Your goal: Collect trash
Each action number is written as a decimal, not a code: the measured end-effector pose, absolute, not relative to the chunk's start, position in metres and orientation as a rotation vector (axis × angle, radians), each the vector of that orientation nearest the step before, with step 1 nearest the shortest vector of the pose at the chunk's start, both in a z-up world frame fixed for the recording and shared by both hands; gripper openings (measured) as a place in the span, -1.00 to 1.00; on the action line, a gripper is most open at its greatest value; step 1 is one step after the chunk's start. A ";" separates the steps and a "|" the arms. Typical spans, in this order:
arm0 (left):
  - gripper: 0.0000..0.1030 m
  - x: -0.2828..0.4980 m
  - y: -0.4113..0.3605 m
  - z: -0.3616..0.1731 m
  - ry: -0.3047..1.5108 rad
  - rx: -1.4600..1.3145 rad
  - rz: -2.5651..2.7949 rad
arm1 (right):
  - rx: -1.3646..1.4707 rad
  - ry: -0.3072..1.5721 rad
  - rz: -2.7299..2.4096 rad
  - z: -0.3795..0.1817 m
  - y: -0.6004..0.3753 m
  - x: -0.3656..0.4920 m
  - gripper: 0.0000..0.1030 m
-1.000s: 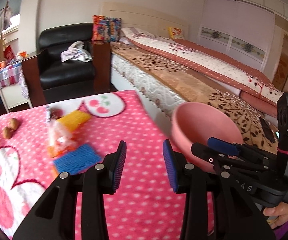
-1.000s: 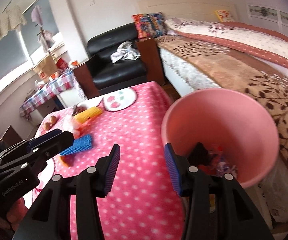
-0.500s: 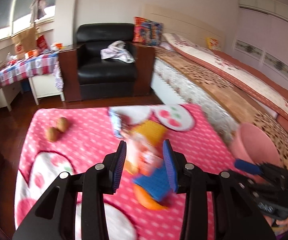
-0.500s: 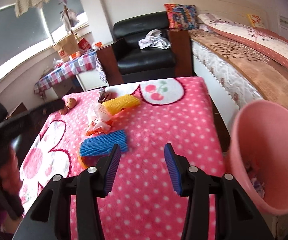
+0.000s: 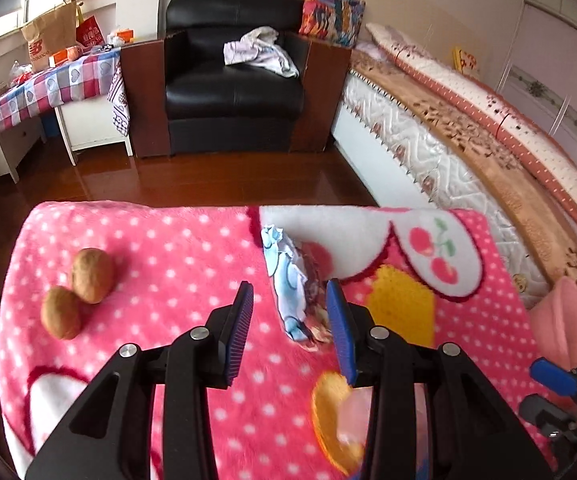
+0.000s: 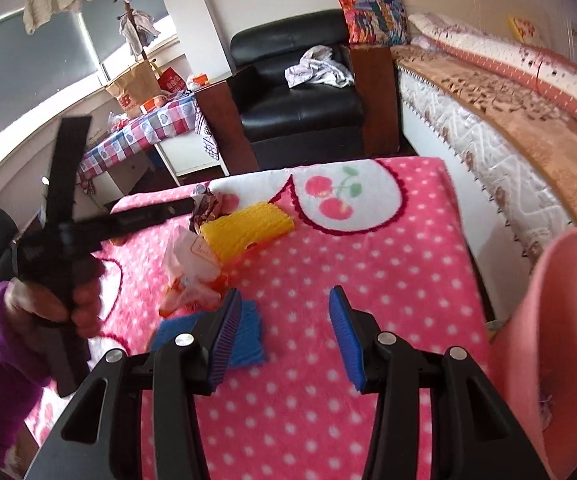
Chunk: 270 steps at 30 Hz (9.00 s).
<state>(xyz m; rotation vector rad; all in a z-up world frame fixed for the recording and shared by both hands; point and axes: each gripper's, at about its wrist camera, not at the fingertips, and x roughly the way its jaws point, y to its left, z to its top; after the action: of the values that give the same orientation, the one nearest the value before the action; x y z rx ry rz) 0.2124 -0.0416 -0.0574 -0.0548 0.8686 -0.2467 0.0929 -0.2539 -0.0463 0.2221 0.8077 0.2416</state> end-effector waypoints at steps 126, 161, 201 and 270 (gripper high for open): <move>-0.97 0.024 -0.364 -0.038 0.685 0.316 -0.579 | 0.383 0.691 -0.357 -0.060 -0.501 -0.058 -0.70; -0.44 -0.021 -0.304 -0.001 0.611 0.294 -0.513 | 0.374 0.612 -0.252 -0.028 -0.444 -0.095 -0.19; -0.44 0.035 -0.081 -0.059 0.937 -0.085 -0.131 | 0.244 0.748 0.155 -0.055 -0.284 -0.004 -0.16; -0.92 0.010 -0.099 -0.010 0.669 0.092 -0.107 | 0.188 0.694 0.116 -0.018 -0.279 -0.026 -0.98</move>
<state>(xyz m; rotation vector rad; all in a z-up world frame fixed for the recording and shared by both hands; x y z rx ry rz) 0.0097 -0.0993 -0.0104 0.0921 0.6694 -0.1070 -0.0261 -0.2787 -0.0176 0.1882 0.6945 0.1156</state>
